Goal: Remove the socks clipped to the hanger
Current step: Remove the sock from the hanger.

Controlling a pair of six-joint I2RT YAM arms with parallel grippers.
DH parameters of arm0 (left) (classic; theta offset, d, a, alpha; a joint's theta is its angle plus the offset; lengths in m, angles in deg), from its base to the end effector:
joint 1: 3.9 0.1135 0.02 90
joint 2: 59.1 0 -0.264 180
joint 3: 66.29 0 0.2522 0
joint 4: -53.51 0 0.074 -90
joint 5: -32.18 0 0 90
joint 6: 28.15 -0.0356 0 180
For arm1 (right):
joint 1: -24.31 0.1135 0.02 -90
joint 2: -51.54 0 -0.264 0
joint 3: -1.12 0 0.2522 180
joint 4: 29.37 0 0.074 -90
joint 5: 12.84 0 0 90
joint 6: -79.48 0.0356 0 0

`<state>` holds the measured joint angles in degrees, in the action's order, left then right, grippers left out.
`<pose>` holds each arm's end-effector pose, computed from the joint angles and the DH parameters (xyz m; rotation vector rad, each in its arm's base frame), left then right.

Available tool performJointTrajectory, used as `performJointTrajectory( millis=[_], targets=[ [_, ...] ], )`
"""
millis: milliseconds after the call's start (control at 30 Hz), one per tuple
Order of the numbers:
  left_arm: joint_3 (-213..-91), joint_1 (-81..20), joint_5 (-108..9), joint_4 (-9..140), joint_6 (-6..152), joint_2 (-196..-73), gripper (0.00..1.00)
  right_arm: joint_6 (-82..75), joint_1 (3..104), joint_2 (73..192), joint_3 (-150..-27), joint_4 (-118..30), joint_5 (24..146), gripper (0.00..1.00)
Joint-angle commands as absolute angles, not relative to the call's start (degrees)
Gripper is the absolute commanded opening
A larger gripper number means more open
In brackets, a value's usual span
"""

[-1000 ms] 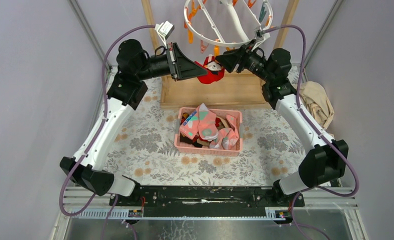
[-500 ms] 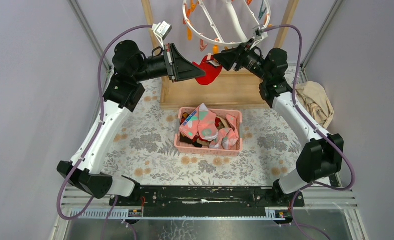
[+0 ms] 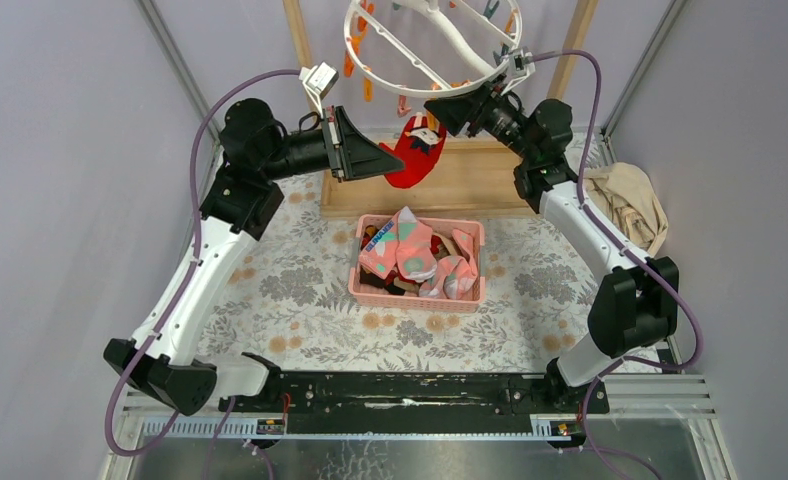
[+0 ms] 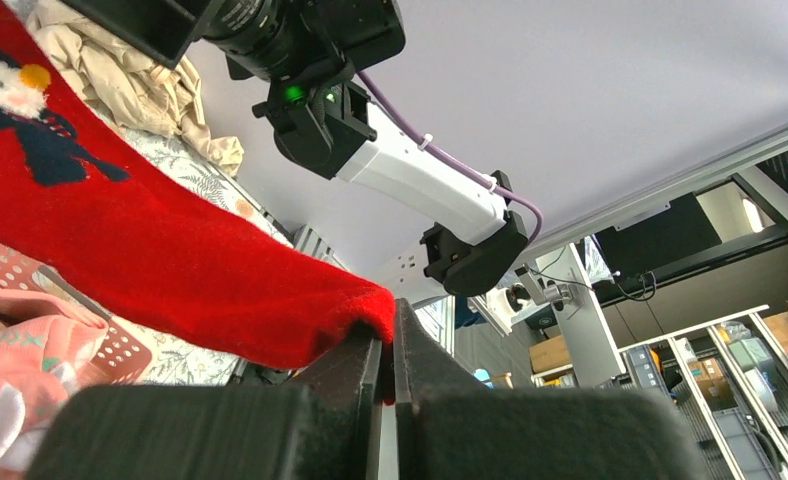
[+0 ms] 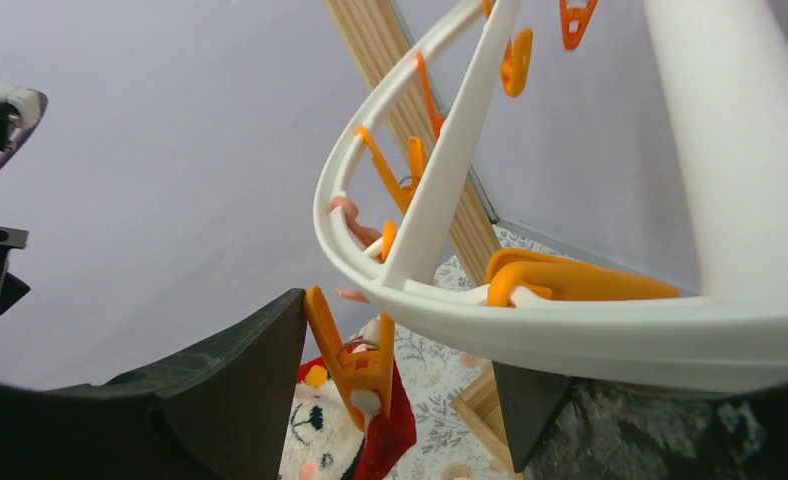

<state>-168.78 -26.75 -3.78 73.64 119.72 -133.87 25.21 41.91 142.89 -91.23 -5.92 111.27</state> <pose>0.2358 -0.1306 0.4981 0.3933 1.7439 -1.7428 0.3491 0.1317 0.4247 -0.3684 1.2508 1.1432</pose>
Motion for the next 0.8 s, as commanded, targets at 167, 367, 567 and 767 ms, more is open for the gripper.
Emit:
performJointTrajectory(
  millis=[167, 367, 567, 767],
  targets=[
    [-166.48, -27.1, -2.54, 73.65, 118.83, -131.37, 0.07, 26.79, 42.58, 141.71, -91.19, 1.57, 111.72, 0.72],
    [-166.62, -27.1, -2.54, 73.89, 118.76, -131.35, 0.07, 26.52, 42.63, 141.63, -91.52, 1.11, 111.89, 0.64],
    [-166.45, -27.1, -2.62, 74.16, 118.4, -131.18, 0.07, 25.38, 42.74, 141.42, -92.27, -0.63, 111.87, 0.56],
    [-166.46, -27.11, -2.62, 74.13, 118.28, -131.43, 0.07, 19.79, 44.11, 139.7, -92.65, -7.17, 109.43, 0.59]
  ],
)
